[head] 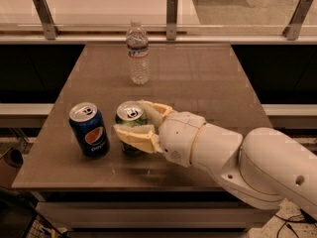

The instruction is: Move green can near pepsi can

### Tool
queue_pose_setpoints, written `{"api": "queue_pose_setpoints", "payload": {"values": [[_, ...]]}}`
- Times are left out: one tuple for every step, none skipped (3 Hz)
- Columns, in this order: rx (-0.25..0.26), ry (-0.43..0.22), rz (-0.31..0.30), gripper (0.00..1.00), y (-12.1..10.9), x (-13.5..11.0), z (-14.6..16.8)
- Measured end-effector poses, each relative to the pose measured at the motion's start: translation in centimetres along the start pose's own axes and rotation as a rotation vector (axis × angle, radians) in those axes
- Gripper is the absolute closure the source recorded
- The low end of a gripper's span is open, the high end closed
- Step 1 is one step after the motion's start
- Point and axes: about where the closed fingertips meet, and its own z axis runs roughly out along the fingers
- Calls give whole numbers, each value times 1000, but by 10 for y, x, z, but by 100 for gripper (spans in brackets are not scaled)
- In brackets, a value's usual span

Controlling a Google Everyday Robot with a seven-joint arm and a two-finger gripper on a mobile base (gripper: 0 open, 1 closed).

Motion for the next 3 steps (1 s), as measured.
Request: {"api": "queue_pose_setpoints", "payload": {"values": [[-3, 1, -2, 36, 1, -1, 1], [-5, 2, -5, 13, 3, -1, 2], [-8, 2, -7, 0, 4, -2, 3]]}}
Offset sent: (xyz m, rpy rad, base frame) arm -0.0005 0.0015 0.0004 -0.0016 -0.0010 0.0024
